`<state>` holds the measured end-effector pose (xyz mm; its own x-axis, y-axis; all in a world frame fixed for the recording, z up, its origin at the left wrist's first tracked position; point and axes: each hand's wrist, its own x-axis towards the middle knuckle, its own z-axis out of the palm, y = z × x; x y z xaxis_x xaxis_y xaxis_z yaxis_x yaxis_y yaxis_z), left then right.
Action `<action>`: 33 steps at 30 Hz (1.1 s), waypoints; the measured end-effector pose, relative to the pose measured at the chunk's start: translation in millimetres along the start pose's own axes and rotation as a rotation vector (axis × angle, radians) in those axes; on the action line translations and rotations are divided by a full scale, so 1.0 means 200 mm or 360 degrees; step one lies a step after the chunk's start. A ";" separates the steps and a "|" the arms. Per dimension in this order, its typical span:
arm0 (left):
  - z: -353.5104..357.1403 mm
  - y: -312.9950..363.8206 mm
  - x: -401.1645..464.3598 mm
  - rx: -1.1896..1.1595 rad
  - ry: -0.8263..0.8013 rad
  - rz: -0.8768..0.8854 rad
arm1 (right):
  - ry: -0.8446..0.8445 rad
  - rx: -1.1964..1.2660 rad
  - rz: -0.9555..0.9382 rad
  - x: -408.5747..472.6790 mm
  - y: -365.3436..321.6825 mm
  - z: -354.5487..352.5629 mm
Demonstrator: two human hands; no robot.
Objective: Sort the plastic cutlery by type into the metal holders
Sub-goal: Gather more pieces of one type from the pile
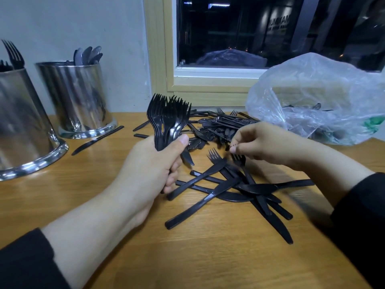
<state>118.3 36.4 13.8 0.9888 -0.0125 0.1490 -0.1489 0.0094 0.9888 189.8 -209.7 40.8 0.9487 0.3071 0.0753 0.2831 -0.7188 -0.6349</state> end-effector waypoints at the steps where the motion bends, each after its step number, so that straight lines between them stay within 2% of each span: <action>1: 0.00 0.00 0.00 -0.0012 0.0012 -0.0001 | 0.0071 0.0110 -0.0004 0.00 0.00 -0.01; 4: 0.01 0.01 -0.01 0.0002 0.0028 0.0016 | 0.0397 0.0347 -0.0098 0.00 -0.02 -0.03; 8: 0.01 0.03 -0.01 0.0045 0.0023 0.0079 | 0.0851 0.0649 -0.0411 -0.01 -0.08 -0.05; 10: 0.02 0.03 -0.01 0.0010 0.0029 0.0106 | 0.0836 0.0764 -0.0496 -0.03 -0.11 -0.05; 13: 0.03 0.02 -0.01 0.0069 0.0011 0.0157 | 0.0624 0.0790 -0.0562 -0.06 -0.16 -0.01; 18: 0.05 0.03 -0.04 0.0110 -0.0252 0.0112 | 0.0520 0.0726 -0.0645 -0.08 -0.23 0.08; 20: 0.05 0.02 -0.04 0.0118 -0.0280 0.0146 | 0.0501 0.0683 -0.0624 -0.08 -0.24 0.07; 23: 0.04 0.01 -0.03 0.0046 -0.0178 0.0082 | 0.0557 0.0279 -0.0437 -0.05 -0.18 0.03; 25: 0.02 0.01 -0.01 0.0076 -0.0107 0.0069 | 0.0555 -0.0328 -0.0227 -0.03 -0.12 -0.01; 27: 0.01 0.00 -0.01 0.0124 -0.0071 0.0089 | 0.0410 -0.0816 0.0003 -0.01 -0.06 -0.03; 30: 0.00 0.00 0.00 0.0141 -0.0038 0.0107 | 0.0160 -0.1136 0.0254 0.01 0.00 -0.01; 33: 0.00 0.01 -0.01 0.0164 -0.0035 0.0110 | 0.0151 -0.1187 0.0319 0.02 0.04 0.00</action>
<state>116.6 36.3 15.1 0.9757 -0.0371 0.2157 -0.2183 -0.0918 0.9716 196.2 -213.5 36.7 0.9902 0.0967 0.1005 0.0932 -0.9949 0.0393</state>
